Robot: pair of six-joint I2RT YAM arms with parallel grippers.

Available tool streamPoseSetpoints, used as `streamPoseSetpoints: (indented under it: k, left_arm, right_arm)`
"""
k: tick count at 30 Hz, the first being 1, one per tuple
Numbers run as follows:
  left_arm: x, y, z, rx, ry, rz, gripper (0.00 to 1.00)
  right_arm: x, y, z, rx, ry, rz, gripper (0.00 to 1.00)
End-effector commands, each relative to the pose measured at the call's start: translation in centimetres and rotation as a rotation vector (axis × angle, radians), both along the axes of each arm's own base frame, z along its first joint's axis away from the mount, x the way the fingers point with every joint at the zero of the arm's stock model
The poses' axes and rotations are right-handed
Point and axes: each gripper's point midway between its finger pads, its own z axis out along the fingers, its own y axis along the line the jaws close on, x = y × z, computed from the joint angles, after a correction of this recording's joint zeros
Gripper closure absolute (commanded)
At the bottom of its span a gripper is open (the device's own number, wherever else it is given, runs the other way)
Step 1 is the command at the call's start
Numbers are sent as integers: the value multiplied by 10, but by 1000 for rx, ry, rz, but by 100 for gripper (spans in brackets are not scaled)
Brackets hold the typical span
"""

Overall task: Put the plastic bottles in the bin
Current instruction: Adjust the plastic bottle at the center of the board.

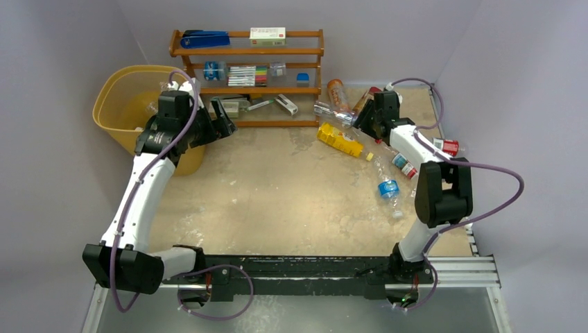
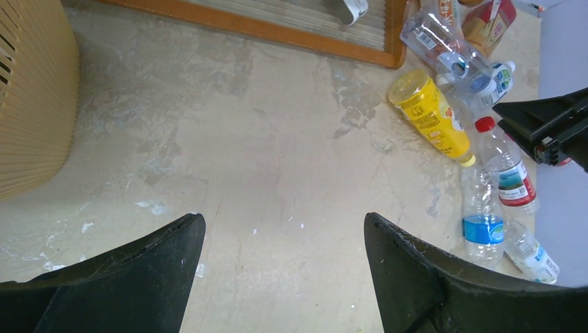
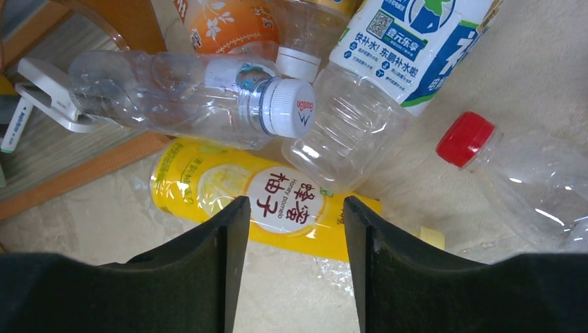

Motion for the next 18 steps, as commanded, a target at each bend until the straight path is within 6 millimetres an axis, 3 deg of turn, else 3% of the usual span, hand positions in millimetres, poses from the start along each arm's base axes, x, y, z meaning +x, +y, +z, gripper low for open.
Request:
streamPoseSetpoints:
  k: [1, 3, 12, 18]
  left_arm:
    - [2, -4, 13, 12, -84, -21, 16]
    - [2, -7, 9, 8, -76, -28, 16]
    - [0, -21, -1, 11, -61, -52, 16]
    - [-1, -31, -10, 14, -46, -64, 16]
  right_arm:
    - [9, -5, 0, -17, -50, -14, 49]
    - [7, -6, -8, -16, -36, -21, 52]
    - [3, -11, -40, -43, 10, -47, 53]
    - [-13, -3, -62, -29, 52, -10, 54]
